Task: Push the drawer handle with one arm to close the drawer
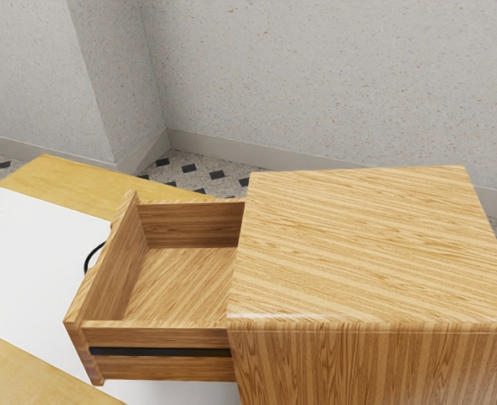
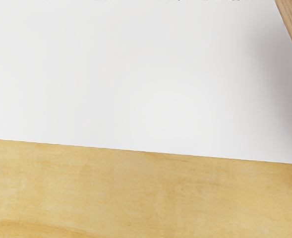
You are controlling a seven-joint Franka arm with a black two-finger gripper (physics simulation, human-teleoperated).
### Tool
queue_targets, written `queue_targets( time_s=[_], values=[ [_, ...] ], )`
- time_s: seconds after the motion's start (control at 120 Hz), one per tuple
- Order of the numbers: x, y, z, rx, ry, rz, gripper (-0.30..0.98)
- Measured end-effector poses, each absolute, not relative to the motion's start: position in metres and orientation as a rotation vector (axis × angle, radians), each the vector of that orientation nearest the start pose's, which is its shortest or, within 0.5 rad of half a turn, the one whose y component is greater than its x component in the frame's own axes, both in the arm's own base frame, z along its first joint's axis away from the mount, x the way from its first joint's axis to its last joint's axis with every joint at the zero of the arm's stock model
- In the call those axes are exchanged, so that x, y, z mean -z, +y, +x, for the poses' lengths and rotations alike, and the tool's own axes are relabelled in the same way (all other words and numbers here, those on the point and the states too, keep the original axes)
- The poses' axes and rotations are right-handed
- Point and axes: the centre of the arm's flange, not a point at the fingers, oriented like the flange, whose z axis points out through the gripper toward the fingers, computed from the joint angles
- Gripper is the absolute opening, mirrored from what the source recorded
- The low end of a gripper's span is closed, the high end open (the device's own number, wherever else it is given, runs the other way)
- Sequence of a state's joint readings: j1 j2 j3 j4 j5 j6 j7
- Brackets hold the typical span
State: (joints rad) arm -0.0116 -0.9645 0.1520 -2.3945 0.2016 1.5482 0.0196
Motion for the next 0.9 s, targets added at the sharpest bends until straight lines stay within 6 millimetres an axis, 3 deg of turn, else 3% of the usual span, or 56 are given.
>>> queue_targets(
  time_s=[0.058, 0.108, 0.225, 0.308, 0.408, 0.542, 0.733, 0.775, 0.9],
  values=[
    [-0.613, 0.084, 0.247, 0.17, -0.121, -3.06, 0.66],
    [-0.598, 0.1, 0.248, 0.125, -0.132, -3.08, 0.66],
    [-0.514, 0.152, 0.3, -0.106, -0.145, -3.174, 0.66],
    [-0.484, 0.171, 0.322, -0.108, -0.102, -3.192, 0.66],
    [-0.479, 0.177, 0.334, -0.033, 0.059, -3.162, 0.66],
    [-0.476, 0.18, 0.332, -0.071, 0.254, -3.132, 0.66],
    [-0.48, 0.183, 0.335, -0.022, 0.818, -2.962, 0.65],
    [-0.479, 0.181, 0.336, -0.018, 0.931, -2.921, 0.6],
    [-0.479, 0.166, 0.343, 0.035, 1.246, -2.781, 0.27]
  ],
)
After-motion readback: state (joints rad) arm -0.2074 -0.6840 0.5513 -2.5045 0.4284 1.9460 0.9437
